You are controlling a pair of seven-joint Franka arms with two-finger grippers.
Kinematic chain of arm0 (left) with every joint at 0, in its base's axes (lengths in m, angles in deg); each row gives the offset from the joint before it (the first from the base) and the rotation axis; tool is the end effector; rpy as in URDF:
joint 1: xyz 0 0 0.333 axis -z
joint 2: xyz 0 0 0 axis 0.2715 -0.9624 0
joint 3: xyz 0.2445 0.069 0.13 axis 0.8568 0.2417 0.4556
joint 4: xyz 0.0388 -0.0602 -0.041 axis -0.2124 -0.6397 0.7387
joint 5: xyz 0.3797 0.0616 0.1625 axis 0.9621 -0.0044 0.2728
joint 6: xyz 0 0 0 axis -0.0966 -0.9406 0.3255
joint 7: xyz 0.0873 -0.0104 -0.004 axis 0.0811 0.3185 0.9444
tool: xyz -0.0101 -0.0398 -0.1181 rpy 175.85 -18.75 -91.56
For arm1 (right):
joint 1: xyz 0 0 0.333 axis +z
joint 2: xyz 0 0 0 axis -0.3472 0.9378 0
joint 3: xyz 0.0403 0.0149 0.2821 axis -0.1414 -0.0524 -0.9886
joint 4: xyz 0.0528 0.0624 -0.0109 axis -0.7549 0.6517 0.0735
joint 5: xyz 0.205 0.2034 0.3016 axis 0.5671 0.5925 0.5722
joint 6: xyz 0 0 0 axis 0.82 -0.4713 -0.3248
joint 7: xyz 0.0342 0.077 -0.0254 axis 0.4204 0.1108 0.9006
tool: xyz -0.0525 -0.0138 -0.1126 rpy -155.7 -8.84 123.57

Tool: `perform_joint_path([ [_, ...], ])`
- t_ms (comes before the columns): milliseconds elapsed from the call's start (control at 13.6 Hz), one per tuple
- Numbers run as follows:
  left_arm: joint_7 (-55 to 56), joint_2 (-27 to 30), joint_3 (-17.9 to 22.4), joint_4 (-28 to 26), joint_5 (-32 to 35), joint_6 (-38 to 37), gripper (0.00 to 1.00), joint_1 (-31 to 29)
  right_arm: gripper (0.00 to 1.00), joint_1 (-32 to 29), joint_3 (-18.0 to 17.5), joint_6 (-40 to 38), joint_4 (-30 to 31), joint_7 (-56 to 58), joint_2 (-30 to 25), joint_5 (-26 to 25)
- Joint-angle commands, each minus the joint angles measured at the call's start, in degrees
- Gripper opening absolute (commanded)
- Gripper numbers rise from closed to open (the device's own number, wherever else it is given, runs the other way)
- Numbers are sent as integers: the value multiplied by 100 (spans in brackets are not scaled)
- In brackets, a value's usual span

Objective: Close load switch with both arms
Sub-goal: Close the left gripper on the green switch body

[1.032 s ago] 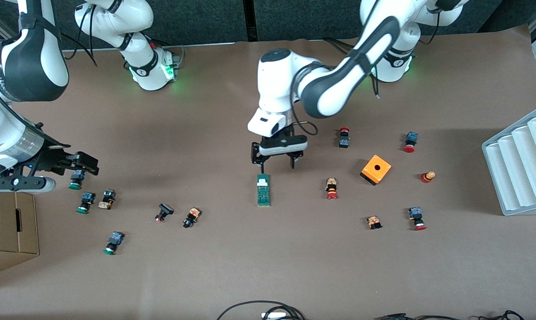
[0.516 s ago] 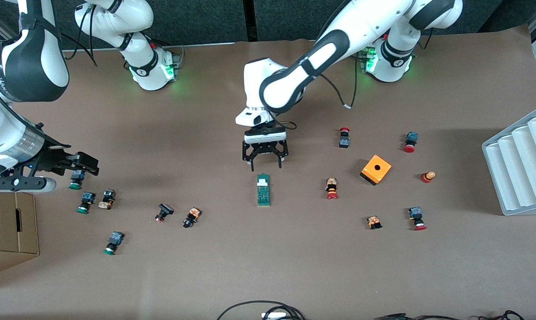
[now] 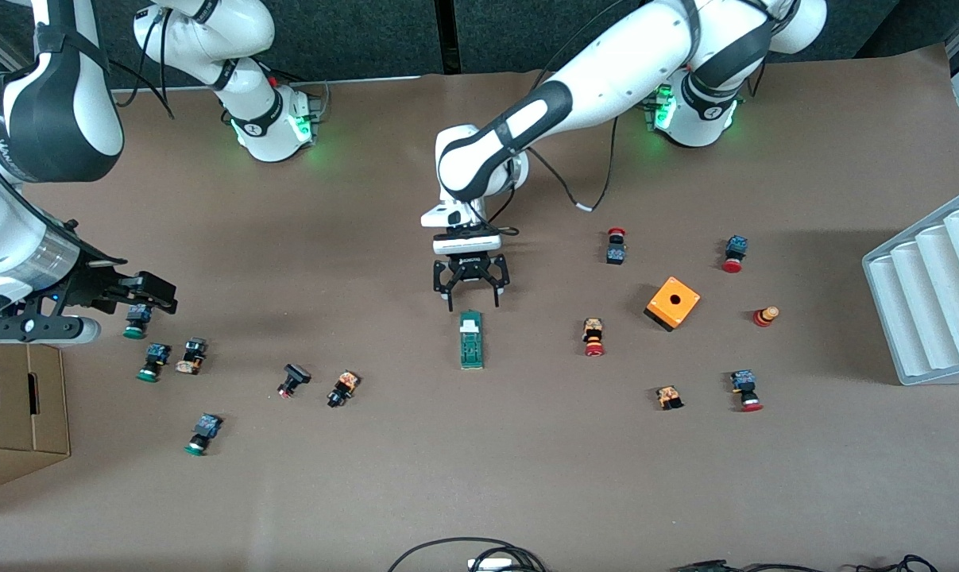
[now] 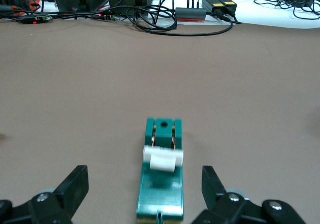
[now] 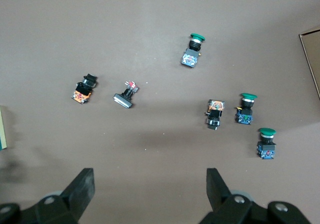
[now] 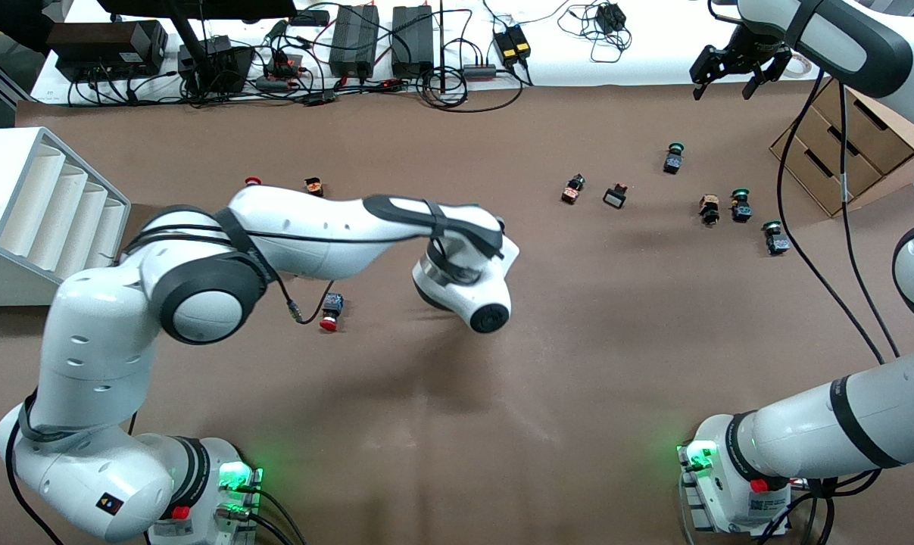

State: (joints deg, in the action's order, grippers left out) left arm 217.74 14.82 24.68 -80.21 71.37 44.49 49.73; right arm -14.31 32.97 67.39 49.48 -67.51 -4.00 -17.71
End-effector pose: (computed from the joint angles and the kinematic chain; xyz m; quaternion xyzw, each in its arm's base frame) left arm 0.3565 -0.5611 0.1015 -0.8789 -0.0431 -0.4748 0.0179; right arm 0.6122 0.0252 0.4859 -0.9996 0.0264 -0.0071 0.0018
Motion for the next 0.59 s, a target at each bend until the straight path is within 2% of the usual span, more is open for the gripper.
perform_joint_path([
  [0,283,-438,38,384,423,-317,100,197,100,14,6,28,-73,30,61,-56],
  [147,650,-648,99,464,869,-352,100,258,100,23,-3,2,-81,13,87,-56],
  [221,1087,-711,360,429,1386,-378,99,328,100,23,-3,-24,-81,-22,96,-56],
  [295,1309,-746,415,438,1592,-378,98,363,100,32,-3,-24,-81,-31,104,-56],
  [516,1268,-773,433,438,1620,-396,94,434,100,58,-12,-33,-90,-5,131,-56],
])
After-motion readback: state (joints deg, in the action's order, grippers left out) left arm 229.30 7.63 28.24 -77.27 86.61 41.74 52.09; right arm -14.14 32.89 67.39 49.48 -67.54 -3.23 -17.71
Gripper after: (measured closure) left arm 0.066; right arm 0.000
